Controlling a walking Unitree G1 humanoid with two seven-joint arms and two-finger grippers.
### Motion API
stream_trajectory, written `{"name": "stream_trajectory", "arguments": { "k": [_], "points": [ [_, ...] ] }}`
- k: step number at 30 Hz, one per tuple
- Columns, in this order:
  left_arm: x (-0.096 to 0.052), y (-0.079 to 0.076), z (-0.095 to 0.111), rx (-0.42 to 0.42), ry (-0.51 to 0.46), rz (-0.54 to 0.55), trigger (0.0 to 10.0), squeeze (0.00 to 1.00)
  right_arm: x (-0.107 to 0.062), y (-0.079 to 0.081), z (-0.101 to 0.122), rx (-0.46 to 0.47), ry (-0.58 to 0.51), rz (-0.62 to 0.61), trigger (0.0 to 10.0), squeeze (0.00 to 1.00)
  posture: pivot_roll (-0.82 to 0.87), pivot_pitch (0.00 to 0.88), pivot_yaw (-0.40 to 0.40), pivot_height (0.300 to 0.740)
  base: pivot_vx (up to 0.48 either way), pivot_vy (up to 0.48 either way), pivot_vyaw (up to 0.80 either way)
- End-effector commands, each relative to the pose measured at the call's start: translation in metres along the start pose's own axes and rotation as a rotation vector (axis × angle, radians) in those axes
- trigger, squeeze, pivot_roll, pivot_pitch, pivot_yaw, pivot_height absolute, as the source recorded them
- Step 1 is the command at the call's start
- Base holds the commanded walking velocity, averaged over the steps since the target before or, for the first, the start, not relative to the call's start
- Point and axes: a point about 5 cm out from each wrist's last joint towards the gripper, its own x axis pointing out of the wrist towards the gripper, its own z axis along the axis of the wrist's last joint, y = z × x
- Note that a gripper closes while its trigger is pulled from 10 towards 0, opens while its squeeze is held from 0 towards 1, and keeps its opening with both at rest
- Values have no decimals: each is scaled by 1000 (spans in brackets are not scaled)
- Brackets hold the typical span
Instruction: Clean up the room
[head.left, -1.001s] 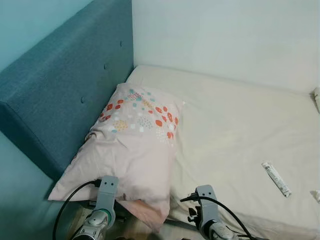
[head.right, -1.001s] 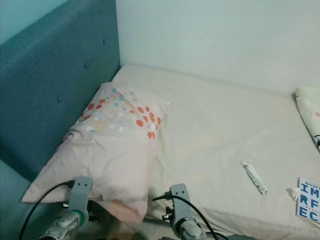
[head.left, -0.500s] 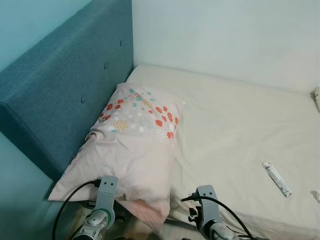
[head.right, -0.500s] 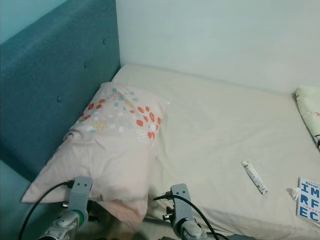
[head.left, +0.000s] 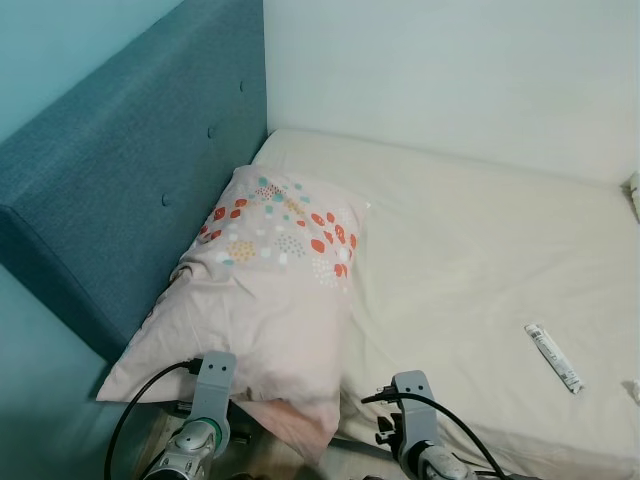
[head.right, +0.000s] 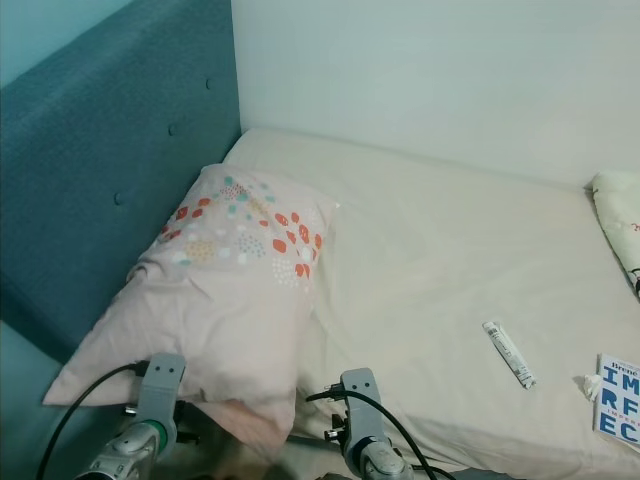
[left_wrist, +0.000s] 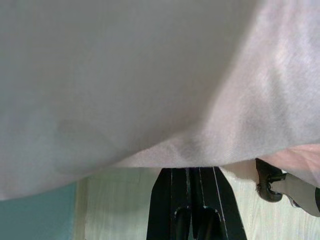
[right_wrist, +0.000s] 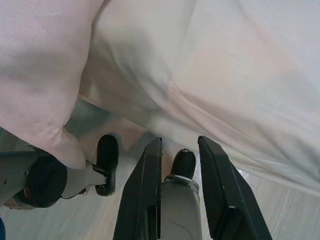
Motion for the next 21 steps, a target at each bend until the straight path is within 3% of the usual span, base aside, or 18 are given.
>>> {"name": "stream_trajectory", "arguments": {
  "k": [1, 21],
  "points": [
    [-2, -1, -9, -7, 24, -10, 10000, 0, -1, 0, -4, 21, 9, -8, 10000, 0, 76, 21, 20, 740, 0, 0, 0],
    [-1, -4, -6, -15, 15, -19, 10000, 0, -3, -8, -4, 24, 9, -17, 10000, 0, 72, 20, 25, 740, 0, 0, 0]
  ]
}}
